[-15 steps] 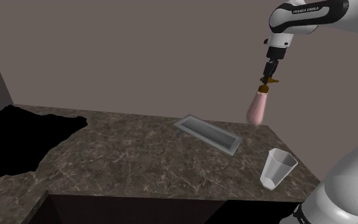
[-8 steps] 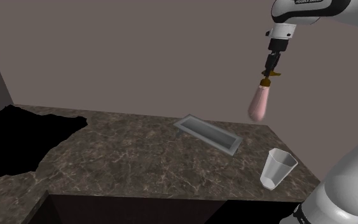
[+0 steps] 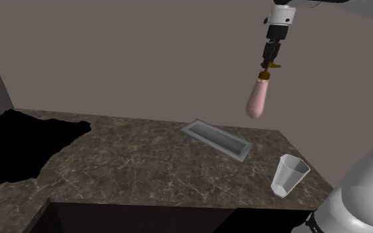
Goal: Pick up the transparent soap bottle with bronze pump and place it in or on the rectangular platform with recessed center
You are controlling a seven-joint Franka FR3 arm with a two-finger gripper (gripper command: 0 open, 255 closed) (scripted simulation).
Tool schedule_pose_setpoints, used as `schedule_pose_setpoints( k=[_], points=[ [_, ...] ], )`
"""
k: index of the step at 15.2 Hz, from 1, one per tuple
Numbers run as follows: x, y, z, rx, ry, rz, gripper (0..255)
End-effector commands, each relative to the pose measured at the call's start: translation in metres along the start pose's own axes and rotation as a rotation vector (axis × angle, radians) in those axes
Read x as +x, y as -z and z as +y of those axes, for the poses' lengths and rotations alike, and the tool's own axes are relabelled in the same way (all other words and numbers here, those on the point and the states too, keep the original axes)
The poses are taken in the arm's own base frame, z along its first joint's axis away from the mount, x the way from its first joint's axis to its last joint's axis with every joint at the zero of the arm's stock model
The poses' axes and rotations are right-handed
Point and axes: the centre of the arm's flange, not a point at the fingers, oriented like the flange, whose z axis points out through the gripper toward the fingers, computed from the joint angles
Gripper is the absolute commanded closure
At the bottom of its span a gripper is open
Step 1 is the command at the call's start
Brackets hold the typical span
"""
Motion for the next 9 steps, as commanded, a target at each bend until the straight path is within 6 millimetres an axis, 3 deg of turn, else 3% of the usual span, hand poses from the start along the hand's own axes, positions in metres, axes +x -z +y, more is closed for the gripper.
schedule_pose_setpoints(
  k=[1,9],
  points=[
    [0.012,0.010,-0.018,0.000,-0.002,0.000,255],
    [0.068,0.059,-0.094,0.000,-0.002,0.000,255]
  ],
)
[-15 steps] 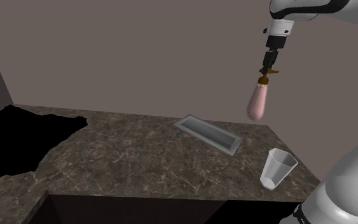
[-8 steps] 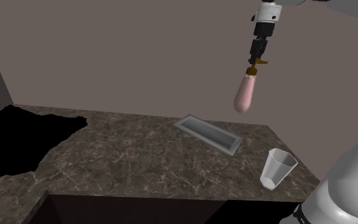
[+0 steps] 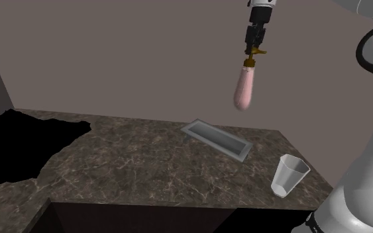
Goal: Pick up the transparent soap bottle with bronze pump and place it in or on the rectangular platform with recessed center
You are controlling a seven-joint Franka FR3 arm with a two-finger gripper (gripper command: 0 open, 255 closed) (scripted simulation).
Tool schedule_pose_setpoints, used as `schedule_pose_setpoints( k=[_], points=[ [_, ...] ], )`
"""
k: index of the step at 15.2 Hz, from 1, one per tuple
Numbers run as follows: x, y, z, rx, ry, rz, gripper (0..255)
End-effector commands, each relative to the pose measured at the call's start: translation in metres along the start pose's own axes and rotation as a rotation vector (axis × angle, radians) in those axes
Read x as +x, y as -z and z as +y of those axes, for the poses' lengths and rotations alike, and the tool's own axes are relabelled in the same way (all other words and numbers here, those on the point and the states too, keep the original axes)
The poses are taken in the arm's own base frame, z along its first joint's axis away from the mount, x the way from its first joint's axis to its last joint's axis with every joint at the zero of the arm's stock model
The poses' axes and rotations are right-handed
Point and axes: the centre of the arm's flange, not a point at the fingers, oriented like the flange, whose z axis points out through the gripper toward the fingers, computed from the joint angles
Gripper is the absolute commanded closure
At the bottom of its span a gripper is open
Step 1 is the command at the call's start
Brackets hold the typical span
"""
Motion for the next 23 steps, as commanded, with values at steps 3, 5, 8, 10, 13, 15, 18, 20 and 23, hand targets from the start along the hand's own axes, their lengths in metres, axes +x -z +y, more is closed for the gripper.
schedule_pose_setpoints(
  k=[3,5,8,10,13,15,18,20,23],
  points=[
    [0.030,0.025,-0.040,0.000,0.000,0.000,255],
    [0.042,0.035,-0.056,0.000,0.000,0.000,255],
    [0.043,0.019,-0.056,0.000,0.000,0.000,255],
    [0.043,0.009,-0.056,0.000,0.000,0.000,255],
    [0.044,-0.007,-0.056,0.000,0.000,0.000,255],
    [0.045,-0.018,-0.056,0.000,0.000,0.000,255],
    [0.046,-0.034,-0.056,0.000,0.000,0.000,255],
    [0.046,-0.044,-0.056,0.000,0.000,0.000,255],
    [0.047,-0.060,-0.056,0.000,0.000,0.000,255]
  ],
)
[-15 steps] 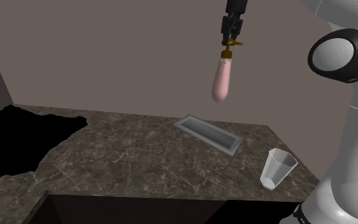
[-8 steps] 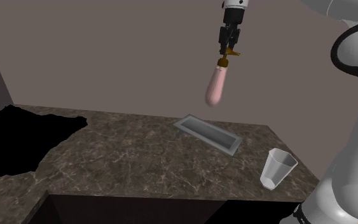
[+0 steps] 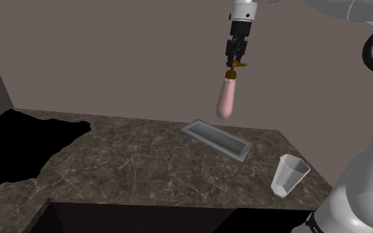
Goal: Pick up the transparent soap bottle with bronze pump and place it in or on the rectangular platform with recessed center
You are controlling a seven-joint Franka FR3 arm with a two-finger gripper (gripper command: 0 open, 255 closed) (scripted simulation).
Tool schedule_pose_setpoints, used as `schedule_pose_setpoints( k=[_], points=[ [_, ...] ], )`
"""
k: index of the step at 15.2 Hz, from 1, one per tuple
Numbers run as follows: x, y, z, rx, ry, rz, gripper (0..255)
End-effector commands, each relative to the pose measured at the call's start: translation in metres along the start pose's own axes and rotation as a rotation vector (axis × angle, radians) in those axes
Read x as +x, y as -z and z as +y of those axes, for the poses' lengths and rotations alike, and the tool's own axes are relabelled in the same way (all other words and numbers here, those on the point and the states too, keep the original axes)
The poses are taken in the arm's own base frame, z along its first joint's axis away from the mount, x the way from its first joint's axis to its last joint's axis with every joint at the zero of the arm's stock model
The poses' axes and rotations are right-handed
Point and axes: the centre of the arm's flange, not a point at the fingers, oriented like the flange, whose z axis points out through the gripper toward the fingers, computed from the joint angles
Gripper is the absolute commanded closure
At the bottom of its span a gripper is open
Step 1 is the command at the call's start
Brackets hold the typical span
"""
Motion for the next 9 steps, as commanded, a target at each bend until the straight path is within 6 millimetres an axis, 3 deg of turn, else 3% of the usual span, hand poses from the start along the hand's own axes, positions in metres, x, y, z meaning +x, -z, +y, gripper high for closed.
schedule_pose_setpoints(
  k=[1,9],
  points=[
    [0.001,-0.012,-0.001,0.000,0.000,0.001,255],
    [0.004,-0.054,-0.001,0.000,0.000,0.001,255]
  ],
)
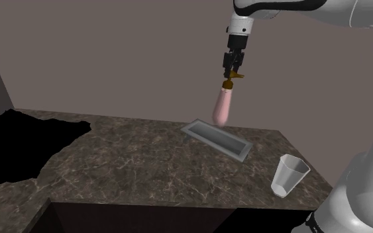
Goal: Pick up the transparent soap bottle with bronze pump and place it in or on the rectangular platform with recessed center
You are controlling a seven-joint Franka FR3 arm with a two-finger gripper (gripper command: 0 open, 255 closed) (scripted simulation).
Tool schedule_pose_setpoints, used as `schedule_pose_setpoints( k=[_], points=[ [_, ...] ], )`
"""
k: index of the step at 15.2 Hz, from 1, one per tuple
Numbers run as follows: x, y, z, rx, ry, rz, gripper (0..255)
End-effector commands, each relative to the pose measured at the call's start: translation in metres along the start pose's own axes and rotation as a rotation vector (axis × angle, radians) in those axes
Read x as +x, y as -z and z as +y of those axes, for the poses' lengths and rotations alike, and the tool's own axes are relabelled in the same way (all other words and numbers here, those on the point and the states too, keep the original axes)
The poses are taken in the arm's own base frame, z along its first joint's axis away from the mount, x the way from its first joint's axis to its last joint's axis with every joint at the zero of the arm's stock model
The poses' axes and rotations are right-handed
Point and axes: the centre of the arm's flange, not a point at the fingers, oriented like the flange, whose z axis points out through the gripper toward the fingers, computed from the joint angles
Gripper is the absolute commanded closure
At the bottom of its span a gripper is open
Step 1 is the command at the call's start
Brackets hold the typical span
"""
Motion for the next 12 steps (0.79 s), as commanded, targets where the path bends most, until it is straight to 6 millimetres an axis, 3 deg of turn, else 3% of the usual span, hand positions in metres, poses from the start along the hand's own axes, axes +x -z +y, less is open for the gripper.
schedule_pose_setpoints(
  k=[1,10,12],
  points=[
    [0.001,-0.012,-0.001,0.000,0.000,0.001,255],
    [0.004,-0.063,-0.001,0.000,0.000,0.001,255],
    [0.004,-0.063,-0.001,0.000,0.000,0.001,255]
  ],
)
